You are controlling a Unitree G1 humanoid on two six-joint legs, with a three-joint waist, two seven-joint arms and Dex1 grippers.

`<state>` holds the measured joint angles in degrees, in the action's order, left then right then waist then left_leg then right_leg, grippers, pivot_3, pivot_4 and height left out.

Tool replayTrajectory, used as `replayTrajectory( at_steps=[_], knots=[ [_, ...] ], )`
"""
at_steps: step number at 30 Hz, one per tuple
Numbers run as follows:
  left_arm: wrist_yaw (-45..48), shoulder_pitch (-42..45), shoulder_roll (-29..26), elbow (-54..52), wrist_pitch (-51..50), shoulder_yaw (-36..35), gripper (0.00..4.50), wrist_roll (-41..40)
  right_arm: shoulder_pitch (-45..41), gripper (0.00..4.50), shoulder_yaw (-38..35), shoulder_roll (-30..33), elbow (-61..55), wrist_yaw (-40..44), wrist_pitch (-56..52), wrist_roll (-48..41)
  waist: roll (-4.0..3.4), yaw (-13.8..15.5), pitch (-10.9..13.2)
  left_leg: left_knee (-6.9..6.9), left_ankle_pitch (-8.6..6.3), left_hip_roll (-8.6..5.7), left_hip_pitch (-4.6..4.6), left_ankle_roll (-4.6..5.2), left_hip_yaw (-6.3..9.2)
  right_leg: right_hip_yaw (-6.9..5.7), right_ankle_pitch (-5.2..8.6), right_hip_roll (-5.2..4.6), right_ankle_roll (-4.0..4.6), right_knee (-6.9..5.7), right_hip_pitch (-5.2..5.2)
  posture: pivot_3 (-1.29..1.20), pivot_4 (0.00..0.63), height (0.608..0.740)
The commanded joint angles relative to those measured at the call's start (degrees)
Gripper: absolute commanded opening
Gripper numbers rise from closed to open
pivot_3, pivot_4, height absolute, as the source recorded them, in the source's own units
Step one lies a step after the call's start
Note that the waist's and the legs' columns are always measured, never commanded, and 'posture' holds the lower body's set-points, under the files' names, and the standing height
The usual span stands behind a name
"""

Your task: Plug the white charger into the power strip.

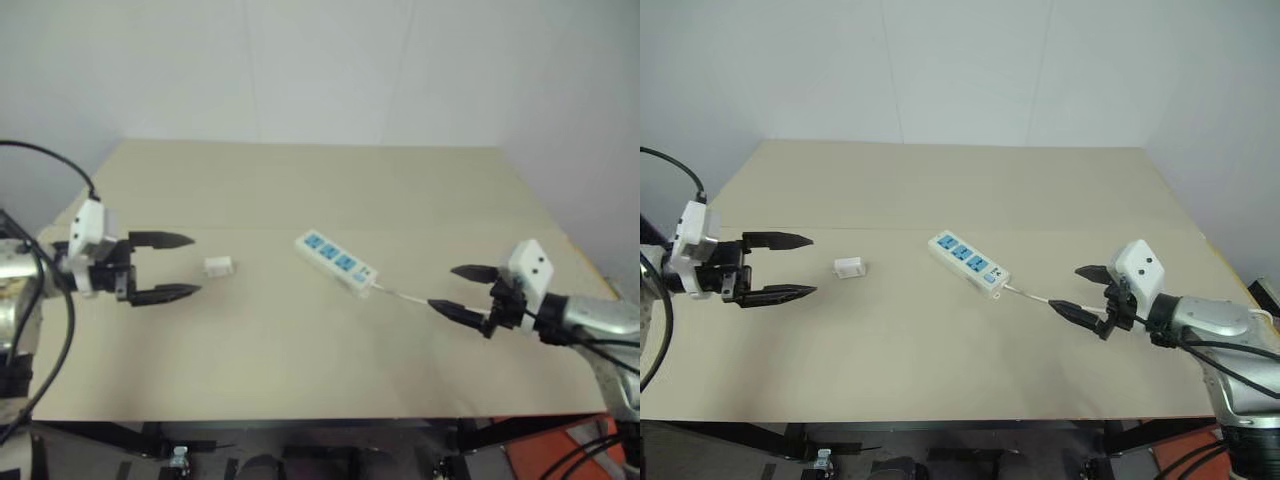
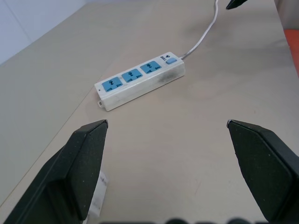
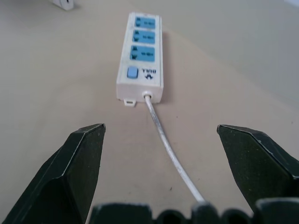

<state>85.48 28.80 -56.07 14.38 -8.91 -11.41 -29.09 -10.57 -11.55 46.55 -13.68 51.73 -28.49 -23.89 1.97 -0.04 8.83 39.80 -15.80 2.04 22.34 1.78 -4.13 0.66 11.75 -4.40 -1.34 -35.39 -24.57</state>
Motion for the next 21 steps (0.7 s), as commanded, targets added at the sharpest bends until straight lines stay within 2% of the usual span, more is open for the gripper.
replayTrajectory(
  at_steps=[1, 13, 16, 21],
  knots=[
    [-0.11, 1.63, -0.2, 0.0, 0.2, -0.3, 4.46, 0.4, -1.37, 4.5, -0.6, 0.25, 0.25, -0.36, 1.9, 0.33, 0.0, 0.0, 0.0, -0.01, 0.0, -0.01, 0.0, 0.0, 0.0, 0.01, 0.0, -0.01, 0.0, 0.01, 0.0, 0.0, 0.15, 0.74],
    [-0.55, 0.51, 0.1, -1.56, -0.49, -0.57, 4.46, -0.3, -6.13, 4.5, 3.59, -3.49, 4.55, -2.62, 3.56, 3.18, 0.0, -0.21, 0.0, 0.02, 0.0, 0.0, -0.03, 0.0, -0.01, 0.02, 0.0, 0.0, 0.0, -0.06, 0.0, 0.0, 0.15, 0.74],
    [-0.7, 0.83, 0.44, -1.59, -0.58, -0.29, 4.46, -0.33, -10.45, 4.5, 6.19, -7.67, 8.44, -5.04, 5.12, 4.8, 0.0, -0.62, 0.0, 0.04, 0.0, 0.01, -0.04, 0.0, -0.02, 0.03, 0.0, 0.01, 0.0, -0.1, 0.0, 0.0, 0.15, 0.74],
    [-1.93, 1.08, 1.98, -2.31, -0.82, 0.54, 4.46, -0.07, -18.68, 4.5, 10.05, -19.18, 21.31, -9.85, 13.64, 8.8, 0.01, -0.95, 0.02, 0.04, 0.04, -0.01, -0.1, -0.06, -0.03, 0.11, 0.01, 0.03, 0.02, -0.3, -0.04, 0.0, 0.15, 0.74]
  ],
)
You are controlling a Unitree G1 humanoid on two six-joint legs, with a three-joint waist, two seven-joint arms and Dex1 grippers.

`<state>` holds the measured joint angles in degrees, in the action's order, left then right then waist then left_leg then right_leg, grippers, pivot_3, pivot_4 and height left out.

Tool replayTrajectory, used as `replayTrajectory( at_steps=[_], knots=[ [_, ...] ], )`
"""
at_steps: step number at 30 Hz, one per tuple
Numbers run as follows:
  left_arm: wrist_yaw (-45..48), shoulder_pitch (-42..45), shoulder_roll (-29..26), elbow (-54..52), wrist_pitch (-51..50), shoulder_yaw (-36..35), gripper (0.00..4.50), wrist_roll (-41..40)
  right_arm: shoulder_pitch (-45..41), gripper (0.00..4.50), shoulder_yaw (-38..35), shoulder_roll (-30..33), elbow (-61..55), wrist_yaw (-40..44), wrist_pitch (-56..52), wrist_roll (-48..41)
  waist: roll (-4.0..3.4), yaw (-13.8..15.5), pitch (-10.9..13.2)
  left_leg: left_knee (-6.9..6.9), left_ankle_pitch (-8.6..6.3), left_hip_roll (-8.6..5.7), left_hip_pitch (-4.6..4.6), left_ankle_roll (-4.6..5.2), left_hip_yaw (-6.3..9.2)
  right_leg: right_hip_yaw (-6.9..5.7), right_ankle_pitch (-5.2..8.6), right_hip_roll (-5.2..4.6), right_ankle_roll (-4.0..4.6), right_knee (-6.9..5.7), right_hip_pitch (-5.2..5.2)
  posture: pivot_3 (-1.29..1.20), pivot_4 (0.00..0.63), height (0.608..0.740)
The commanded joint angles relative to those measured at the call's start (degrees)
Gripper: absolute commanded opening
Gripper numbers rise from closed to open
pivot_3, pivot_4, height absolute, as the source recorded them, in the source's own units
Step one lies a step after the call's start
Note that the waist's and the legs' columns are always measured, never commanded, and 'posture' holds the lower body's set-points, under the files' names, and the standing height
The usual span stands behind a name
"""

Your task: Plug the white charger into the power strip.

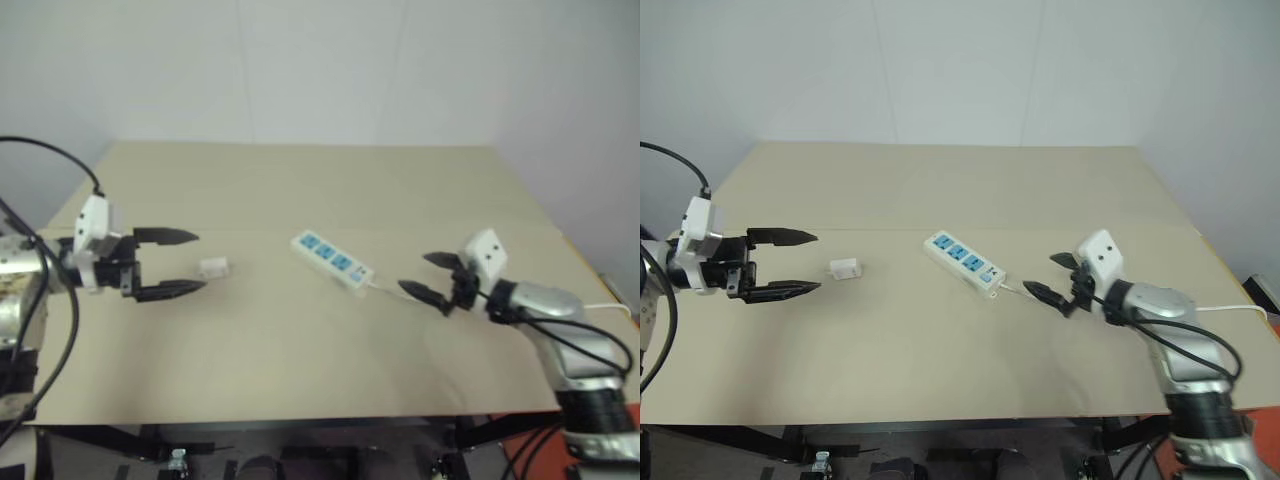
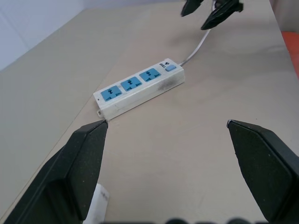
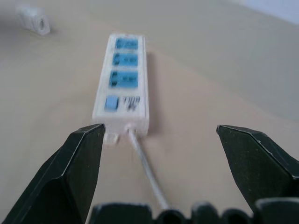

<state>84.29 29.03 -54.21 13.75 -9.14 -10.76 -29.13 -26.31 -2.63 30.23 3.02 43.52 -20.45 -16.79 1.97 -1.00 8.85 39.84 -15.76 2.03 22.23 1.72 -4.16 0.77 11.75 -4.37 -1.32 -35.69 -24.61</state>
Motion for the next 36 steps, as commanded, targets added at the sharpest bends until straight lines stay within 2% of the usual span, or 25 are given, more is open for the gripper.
replayTrajectory(
  at_steps=[1, 7, 14, 19, 25, 36],
  knots=[
    [-0.77, 0.85, 0.25, -1.83, -0.68, -0.03, 4.46, -0.08, -4.13, 4.5, 1.71, -4.56, 7.33, -1.87, 7.72, 2.49, 0.0, 0.03, 0.01, 0.0, 0.02, 0.0, 0.01, -0.02, 0.01, 0.0, 0.0, 0.01, 0.01, -0.04, -0.02, 0.0, 0.15, 0.74],
    [-1.05, 0.67, 0.29, -2.22, -0.95, -0.22, 4.46, -0.06, -9.94, 4.5, 3.3, -11.76, 22.02, -2.81, 17.75, 5.27, 0.0, 0.18, 0.01, -0.01, 0.04, -0.03, 0.33, -0.06, -0.01, 0.0, 0.0, -0.02, 0.04, -0.19, -0.42, 0.0, 0.15, 0.74],
    [-1.44, -0.58, -0.2, -3.5, -1.57, -1.03, 4.46, -0.56, -12.96, 4.5, 4.0, -14.87, 33.71, -0.69, 22.97, 6.36, -0.02, 0.04, 0.02, -0.02, 0.04, -0.01, 0.39, -0.06, -0.03, -0.01, -0.01, -0.02, 0.04, -0.2, -0.48, 0.0, 0.15, 0.74],
    [-1.58, -1.44, -0.65, -4.37, -2.02, -1.59, 4.46, -0.85, -13.83, 4.5, 4.74, -16.26, 37.03, 0.76, 24.72, 7.19, -0.02, -0.39, 0.02, -0.02, 0.07, 0.01, 0.3, -0.11, -0.03, 0.01, -0.01, 0.0, 0.06, -0.3, -0.47, 0.0, 0.15, 0.74],
    [-1.91, -2.29, -1.05, -5.38, -2.74, -2.16, 4.46, -1.07, -12.95, 4.5, 4.46, -17.45, 34.63, 2.57, 23.77, 6.06, -0.03, -0.98, 0.03, -0.02, 0.11, 0.03, 0.23, -0.18, -0.01, 0.02, -0.02, 0.02, 0.08, -0.41, -0.45, 0.0, 0.15, 0.74],
    [-2.05, -2.38, -0.61, -4.79, -2.16, -1.99, 4.46, -0.56, -14.5, 4.5, 5.63, -18.67, 41.01, 1.2, 25.71, 9.88, -0.04, -1.55, 0.03, -0.03, 0.11, 0.02, 0.23, -0.18, -0.01, 0.03, -0.02, 0.0, 0.09, -0.4, -0.46, 0.0, 0.15, 0.74]
  ],
)
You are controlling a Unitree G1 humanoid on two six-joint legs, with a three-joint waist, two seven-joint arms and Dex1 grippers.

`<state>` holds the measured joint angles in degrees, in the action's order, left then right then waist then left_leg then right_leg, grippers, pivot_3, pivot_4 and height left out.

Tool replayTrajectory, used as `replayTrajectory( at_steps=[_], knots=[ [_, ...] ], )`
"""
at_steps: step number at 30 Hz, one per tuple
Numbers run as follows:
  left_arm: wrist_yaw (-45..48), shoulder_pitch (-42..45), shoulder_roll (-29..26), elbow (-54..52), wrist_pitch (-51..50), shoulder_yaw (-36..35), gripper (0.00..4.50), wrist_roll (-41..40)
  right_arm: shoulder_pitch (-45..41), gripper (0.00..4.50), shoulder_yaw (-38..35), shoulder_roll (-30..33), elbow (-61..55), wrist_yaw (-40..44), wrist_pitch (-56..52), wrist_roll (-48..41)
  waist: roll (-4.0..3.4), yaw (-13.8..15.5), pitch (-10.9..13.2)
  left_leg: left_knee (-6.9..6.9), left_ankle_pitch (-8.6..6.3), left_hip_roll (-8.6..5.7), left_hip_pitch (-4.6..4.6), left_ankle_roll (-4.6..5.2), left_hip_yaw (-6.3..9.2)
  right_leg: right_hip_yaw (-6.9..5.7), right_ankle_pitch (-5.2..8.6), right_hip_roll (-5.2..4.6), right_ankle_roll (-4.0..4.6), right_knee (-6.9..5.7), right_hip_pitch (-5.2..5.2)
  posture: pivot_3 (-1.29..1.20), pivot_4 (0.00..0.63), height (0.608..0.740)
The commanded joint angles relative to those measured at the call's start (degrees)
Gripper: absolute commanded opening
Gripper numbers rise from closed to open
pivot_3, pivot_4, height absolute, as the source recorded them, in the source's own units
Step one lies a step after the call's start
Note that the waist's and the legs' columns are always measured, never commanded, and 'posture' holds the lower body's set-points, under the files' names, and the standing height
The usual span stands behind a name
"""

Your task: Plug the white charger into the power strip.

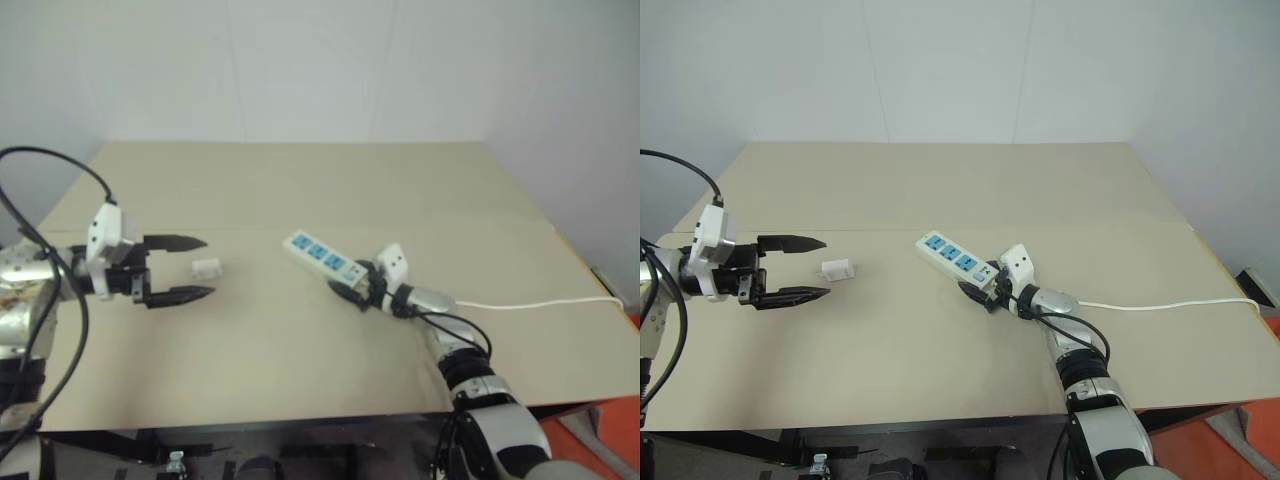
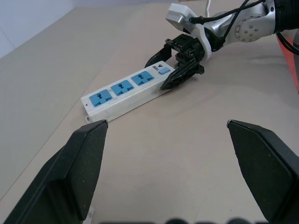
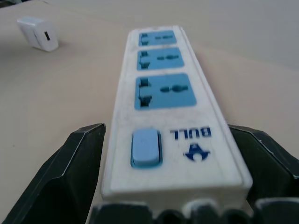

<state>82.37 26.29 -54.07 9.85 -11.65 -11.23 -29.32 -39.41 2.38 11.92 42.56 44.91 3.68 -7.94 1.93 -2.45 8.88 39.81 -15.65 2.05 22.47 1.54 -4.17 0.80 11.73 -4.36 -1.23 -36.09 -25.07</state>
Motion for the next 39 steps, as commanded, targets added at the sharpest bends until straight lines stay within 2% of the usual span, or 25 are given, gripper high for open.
replayTrajectory(
  at_steps=[1, 6, 11, 15, 19, 24, 29, 34, 37, 39],
  knots=[
    [-0.13, 0.42, -0.73, -0.77, 0.43, -1.5, 4.46, -0.33, -1.78, 4.5, 0.61, -0.57, 2.5, -0.46, 1.91, 1.33, 0.0, -0.2, 0.0, 0.0, 0.0, 0.0, -0.01, 0.0, 0.0, 0.01, 0.0, 0.0, 0.0, 0.0, 0.0, 0.0, 0.15, 0.74],
    [-0.17, 0.21, -0.61, -0.56, 0.78, -1.48, 4.46, -0.21, -3.56, 4.5, 1.5, -1.14, 7.18, -2.34, 3.09, 3.94, 0.01, -0.41, -0.01, 0.0, 0.01, 0.01, -0.17, -0.01, -0.01, 0.06, -0.01, 0.02, 0.02, -0.06, 0.09, 0.0, 0.15, 0.74],
    [-0.8, 0.1, 0.56, 1.31, 2.2, -0.17, 4.5, 1.38, -4.12, 3.41, 2.24, -1.2, 9.04, -1.66, 4.83, 5.32, 0.02, -0.6, -0.01, -0.05, 0.0, 0.03, -0.5, -0.01, 0.0, 0.06, 0.0, 0.03, 0.02, -0.01, 0.41, 0.0, 0.15, 0.74],
    [-0.82, 1.64, 1.26, 3.26, 3.02, 0.55, 4.5, 2.47, -4.08, 3.42, -0.25, -1.7, 6.49, -2.32, 5.87, 2.9, 0.02, -0.65, -0.01, -0.06, 0.0, 0.04, -0.53, -0.01, 0.04, 0.06, 0.0, 0.02, 0.03, -0.01, 0.45, 0.0, 0.15, 0.74],
    [0.01, 4.41, 1.3, 7.07, 4.06, 1.19, 4.5, 3.64, -1.51, 3.42, -1.73, -0.6, -4.73, 3.51, 3.41, -1.99, 0.02, -0.3, 0.0, -0.06, 0.01, 0.04, -0.37, -0.01, 0.1, 0.03, 0.0, 0.03, 0.03, -0.01, 0.31, 0.0, 0.15, 0.74],
    [2.99, 10.73, 0.38, 15.04, 8.18, 5.45, 4.5, 9.24, 3.38, 3.42, 2.28, 4.93, -16.24, 16.18, 1.56, -3.5, 0.0, 0.06, 0.01, -0.05, 0.0, 0.0, 0.08, 0.0, 0.11, 0.0, -0.01, 0.01, 0.03, -0.05, -0.09, 0.0, 0.15, 0.74],
    [3.9, 19.66, 0.97, 23.61, 15.12, 12.13, 4.5, 18.24, 5.26, 3.42, 7.39, 8.39, -18.5, 23.93, 4.07, -1.87, 0.02, 0.16, 0.03, -0.01, -0.01, -0.03, 0.13, 0.02, 0.02, -0.06, -0.01, 0.02, 0.02, 0.05, -0.07, 0.0, 0.15, 0.74],
    [3.64, 29.73, 1.42, 30.94, 23.88, 19.83, 4.5, 29.16, 6.24, 3.42, 10.03, 7.57, -17.96, 24.41, 3.98, -0.61, 0.06, 0.1, 0.05, 0.01, 0.0, -0.03, 0.13, 0.0, -0.01, -0.03, -0.01, 0.05, 0.03, 0.01, -0.1, 0.0, 0.15, 0.74],
    [1.3, 36.05, 3.39, 34.52, 21.86, 24.31, 4.5, 35.48, 6.32, 3.42, 10.56, 6.58, -16.58, 22.96, 4.55, 0.51, 0.06, 0.2, 0.05, 0.05, 0.0, -0.04, 0.15, 0.01, 0.01, -0.04, -0.01, 0.05, 0.02, 0.0, -0.08, 0.0, 0.15, 0.74],
    [2.98, 40.66, 5.91, 36.99, 15.78, 26.23, 4.5, 37.16, 6.89, 3.42, 10.81, 5.89, -16.56, 22.34, 4.23, 0.68, 0.07, 0.35, 0.05, 0.05, 0.0, -0.05, 0.15, 0.01, 0.0, -0.02, -0.01, 0.04, 0.02, 0.0, -0.08, 0.0, 0.15, 0.74]
  ],
)
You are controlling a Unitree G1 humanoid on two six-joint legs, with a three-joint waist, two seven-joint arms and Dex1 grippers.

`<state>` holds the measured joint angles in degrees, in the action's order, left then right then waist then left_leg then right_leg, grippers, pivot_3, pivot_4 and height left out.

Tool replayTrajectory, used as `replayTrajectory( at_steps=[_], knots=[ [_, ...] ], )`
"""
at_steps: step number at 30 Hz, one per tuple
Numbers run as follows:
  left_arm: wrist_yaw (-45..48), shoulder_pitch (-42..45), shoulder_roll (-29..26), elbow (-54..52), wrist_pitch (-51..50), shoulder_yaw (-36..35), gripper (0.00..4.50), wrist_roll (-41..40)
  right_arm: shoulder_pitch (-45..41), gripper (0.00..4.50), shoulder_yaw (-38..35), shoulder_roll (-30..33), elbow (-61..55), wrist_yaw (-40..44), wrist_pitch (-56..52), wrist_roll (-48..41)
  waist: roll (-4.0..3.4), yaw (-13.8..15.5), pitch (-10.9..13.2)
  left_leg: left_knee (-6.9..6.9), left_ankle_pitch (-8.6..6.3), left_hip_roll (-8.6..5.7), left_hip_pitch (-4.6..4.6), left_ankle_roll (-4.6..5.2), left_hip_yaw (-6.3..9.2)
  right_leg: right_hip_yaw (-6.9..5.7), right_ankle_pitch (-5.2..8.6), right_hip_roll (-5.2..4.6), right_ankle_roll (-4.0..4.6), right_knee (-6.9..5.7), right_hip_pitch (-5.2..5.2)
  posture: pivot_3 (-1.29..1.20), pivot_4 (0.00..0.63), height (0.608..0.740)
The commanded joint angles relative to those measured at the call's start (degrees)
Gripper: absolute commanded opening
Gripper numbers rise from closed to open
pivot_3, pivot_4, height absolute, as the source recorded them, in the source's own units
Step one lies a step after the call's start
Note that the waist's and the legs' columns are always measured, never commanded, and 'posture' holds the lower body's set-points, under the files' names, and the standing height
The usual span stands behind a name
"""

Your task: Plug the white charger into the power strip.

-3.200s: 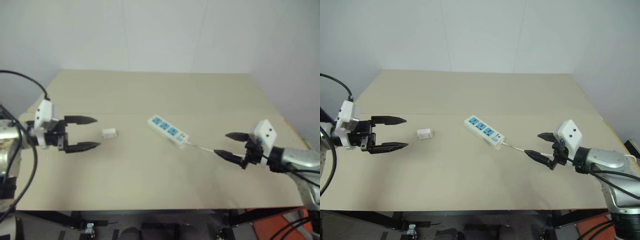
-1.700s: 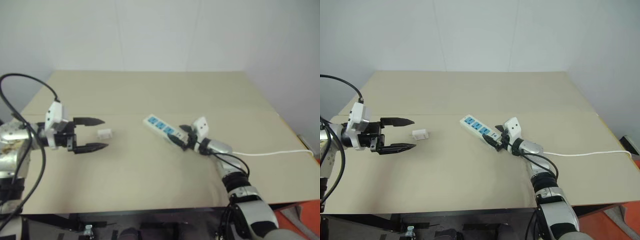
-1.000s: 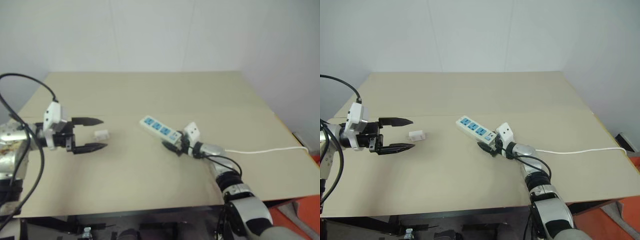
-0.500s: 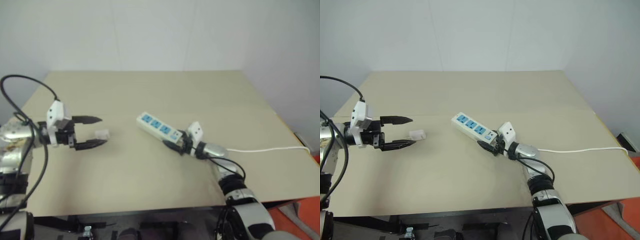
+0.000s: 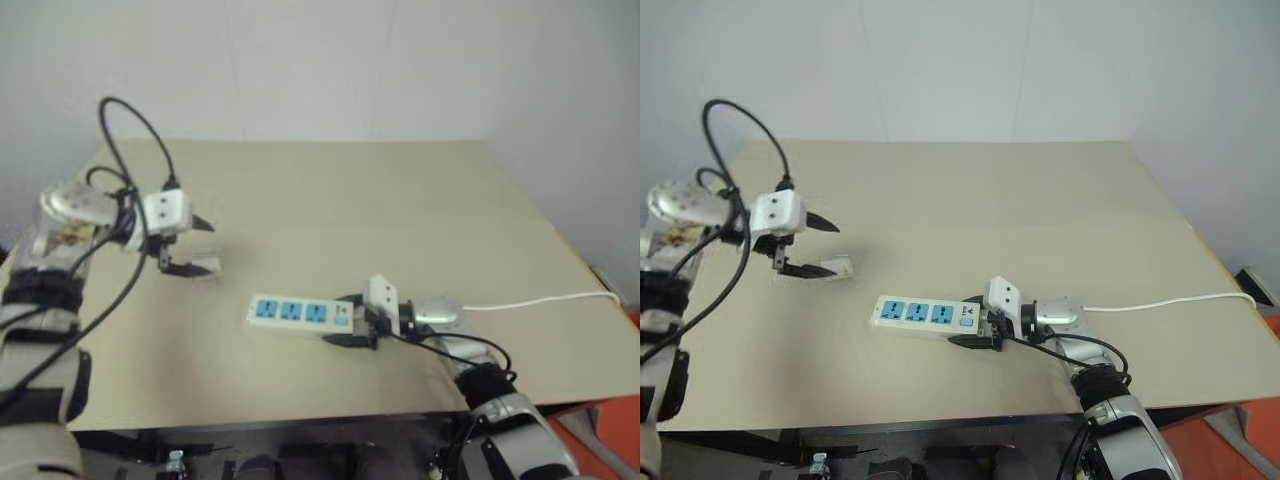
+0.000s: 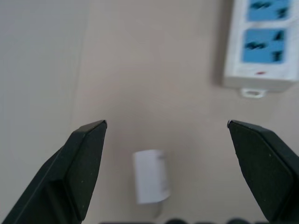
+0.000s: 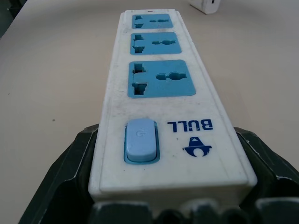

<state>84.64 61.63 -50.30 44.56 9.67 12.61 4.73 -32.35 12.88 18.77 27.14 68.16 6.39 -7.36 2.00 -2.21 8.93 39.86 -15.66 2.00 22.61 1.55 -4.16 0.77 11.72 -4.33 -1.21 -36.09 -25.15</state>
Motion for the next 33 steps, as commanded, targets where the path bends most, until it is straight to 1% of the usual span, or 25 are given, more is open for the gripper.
replayTrajectory(
  at_steps=[1, 5, 7, 11, 13, 14, 17, 24, 33],
  knots=[
    [1.37, 7.03, 2.96, 3.4, -7.18, 3.19, 4.5, 4.01, 0.08, 3.42, 0.46, -1.2, -1.2, -1.14, 1.48, 0.21, 0.0, 0.11, 0.0, 0.01, 0.0, 0.0, 0.02, 0.0, 0.01, -0.02, 0.0, 0.0, 0.0, 0.0, 0.0, 0.0, 0.15, 0.74],
    [3.22, 12.78, 5.69, 7.01, -13.66, 7.38, 4.5, 9.06, 1.73, 3.42, 0.96, -1.98, -2.21, -2.02, 1.19, 0.64, 0.0, -0.16, 0.0, -0.01, 0.0, 0.0, 0.06, 0.0, 0.03, -0.01, 0.0, 0.02, -0.01, 0.0, -0.03, 0.0, 0.15, 0.74],
    [2.52, 16.03, 8.05, 10.42, -19.93, 8.4, 4.5, 10.68, 2.36, 3.42, 1.19, -2.27, -2.57, -2.67, 1.06, 0.96, 0.01, -0.32, 0.01, -0.02, 0.0, 0.02, 0.06, 0.01, 0.03, 0.01, 0.01, 0.05, -0.02, -0.01, -0.04, 0.0, 0.15, 0.74],
    [-0.31, 20.23, 11.82, 16.64, -23.6, 13.99, 4.5, 17.9, 3.82, 3.42, 1.26, -1.94, -4.56, -2.66, -0.19, 0.4, 0.02, -0.24, 0.01, -0.01, -0.01, 0.01, 0.1, 0.01, 0.09, -0.01, 0.03, 0.04, -0.05, 0.01, -0.04, 0.0, 0.15, 0.74],
    [-1.16, 21.27, 13.19, 18.97, -23.82, 16.59, 4.5, 21.0, 4.39, 3.42, 1.31, -1.69, -5.42, -2.51, -0.73, 0.18, 0.03, -0.25, 0.01, -0.01, -0.01, 0.0, 0.11, 0.01, 0.13, -0.02, 0.03, 0.04, -0.05, 0.01, -0.04, 0.0, 0.15, 0.74],
    [-0.9, 21.38, 13.55, 19.89, -22.48, 18.57, 4.5, 23.13, 4.63, 3.42, 1.33, -1.56, -5.73, -2.47, -0.89, 0.17, 0.03, -0.3, 0.01, -0.01, -0.01, 0.0, 0.11, 0.01, 0.13, -0.02, 0.03, 0.04, -0.05, 0.01, -0.04, 0.0, 0.15, 0.74],
    [-0.44, 21.08, 14.02, 22.33, -17.99, 21.58, 4.5, 26.31, 5.05, 3.42, 1.06, -1.35, -6.46, -2.82, -1.49, 0.1, 0.04, -0.32, 0.03, -0.02, -0.01, 0.01, 0.11, 0.01, 0.12, 0.0, 0.03, 0.04, -0.05, 0.01, -0.07, 0.0, 0.15, 0.74],
    [-5.8, 20.43, 16.86, 27.74, -17.26, 22.22, 4.5, 28.91, 5.5, 3.42, 0.59, -1.15, -7.47, -3.9, -2.38, -0.15, 0.09, -0.01, 0.05, 0.02, -0.01, -0.04, 0.19, 0.03, 0.16, -0.03, 0.02, -0.03, -0.06, 0.01, -0.11, 0.0, 0.15, 0.74],
    [-11.03, 19.56, 20.31, 30.45, -18.82, 21.53, 4.5, 29.68, 6.0, 3.42, 0.39, -1.16, -8.69, -4.63, -3.51, -0.43, 0.1, -0.03, 0.06, 0.04, -0.01, -0.06, 0.2, 0.02, 0.34, -0.05, 0.01, -0.03, -0.06, -0.01, -0.1, 0.0, 0.15, 0.74]
  ],
)
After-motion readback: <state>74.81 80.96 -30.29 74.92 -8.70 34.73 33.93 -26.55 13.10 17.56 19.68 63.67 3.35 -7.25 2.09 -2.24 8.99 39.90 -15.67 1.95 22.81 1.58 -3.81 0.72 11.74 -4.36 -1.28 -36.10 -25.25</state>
